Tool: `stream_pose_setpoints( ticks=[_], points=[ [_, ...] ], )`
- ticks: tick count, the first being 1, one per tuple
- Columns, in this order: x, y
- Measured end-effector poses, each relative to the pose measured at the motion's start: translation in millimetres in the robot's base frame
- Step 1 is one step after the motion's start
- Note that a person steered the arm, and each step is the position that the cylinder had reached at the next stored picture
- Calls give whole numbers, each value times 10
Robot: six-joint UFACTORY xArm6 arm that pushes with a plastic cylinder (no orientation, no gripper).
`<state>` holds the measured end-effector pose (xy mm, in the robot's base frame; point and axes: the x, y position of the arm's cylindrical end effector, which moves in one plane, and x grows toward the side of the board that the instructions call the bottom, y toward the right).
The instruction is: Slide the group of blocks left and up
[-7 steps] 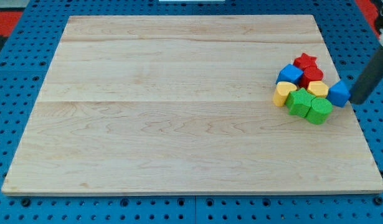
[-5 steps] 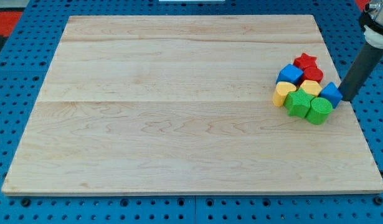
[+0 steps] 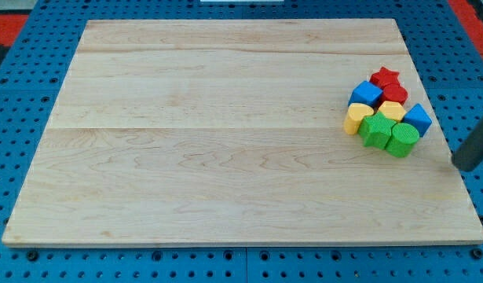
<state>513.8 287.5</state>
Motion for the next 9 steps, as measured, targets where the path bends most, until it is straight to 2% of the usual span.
stream_pose_setpoints(
  ticks=[2,5,6,8,9],
  points=[
    [-356,-335],
    [-176,-403],
    [-176,-765],
    [-390,-872],
    [-359,-876]
  ],
)
